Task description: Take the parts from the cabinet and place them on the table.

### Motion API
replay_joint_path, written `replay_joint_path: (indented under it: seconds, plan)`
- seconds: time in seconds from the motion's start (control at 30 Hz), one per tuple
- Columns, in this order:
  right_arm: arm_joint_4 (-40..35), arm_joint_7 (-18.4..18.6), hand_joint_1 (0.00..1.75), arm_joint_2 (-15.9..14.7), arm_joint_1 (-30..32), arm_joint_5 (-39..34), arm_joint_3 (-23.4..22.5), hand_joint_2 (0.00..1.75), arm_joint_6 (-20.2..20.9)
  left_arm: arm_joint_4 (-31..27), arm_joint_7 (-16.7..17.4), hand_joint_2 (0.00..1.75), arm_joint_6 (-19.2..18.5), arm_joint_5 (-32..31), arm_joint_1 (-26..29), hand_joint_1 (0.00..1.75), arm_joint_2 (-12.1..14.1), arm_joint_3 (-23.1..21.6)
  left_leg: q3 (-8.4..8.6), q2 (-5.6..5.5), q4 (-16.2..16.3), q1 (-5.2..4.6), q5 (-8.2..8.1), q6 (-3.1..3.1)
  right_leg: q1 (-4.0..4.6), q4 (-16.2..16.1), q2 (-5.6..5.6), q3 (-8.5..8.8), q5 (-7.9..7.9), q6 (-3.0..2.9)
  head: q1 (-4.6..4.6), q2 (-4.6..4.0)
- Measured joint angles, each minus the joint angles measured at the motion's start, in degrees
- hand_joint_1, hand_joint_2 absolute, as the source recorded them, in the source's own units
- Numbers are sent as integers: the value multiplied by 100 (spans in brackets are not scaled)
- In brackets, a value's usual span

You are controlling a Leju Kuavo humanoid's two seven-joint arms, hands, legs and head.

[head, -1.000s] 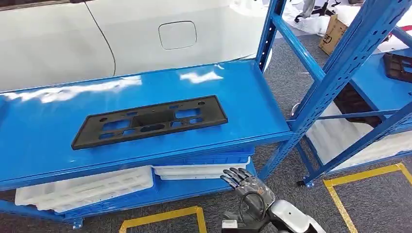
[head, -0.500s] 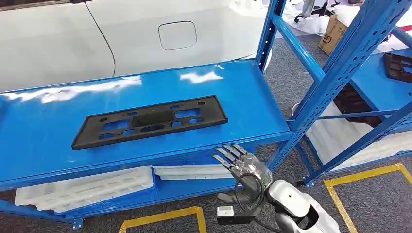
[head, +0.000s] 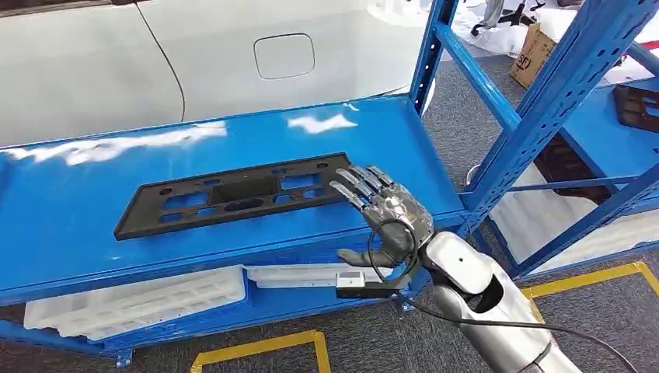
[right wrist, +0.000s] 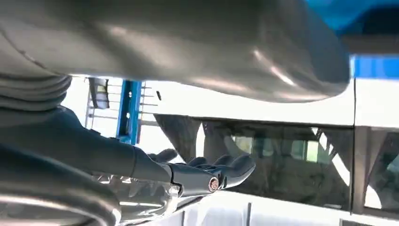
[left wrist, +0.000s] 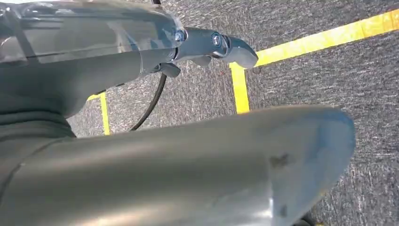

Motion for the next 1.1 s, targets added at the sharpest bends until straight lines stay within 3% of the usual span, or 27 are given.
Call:
replay_joint_path:
  seconds: [0.6,1.1]
  plan:
    - [306,4,0,1152,-261,-162,238,0,48,15,-22,0,-13,-135,-30,0,-26,-63,-1,0,-1,1,0,-1,1,2,0,0,0,0,0,0]
    - [306,-70,0,1541,-261,-225,1021,0,94,15,-15,0,-13,-151,-31,0,-26,-72,-1,0,-1,0,1,-1,1,2,0,0,0,0,0,0]
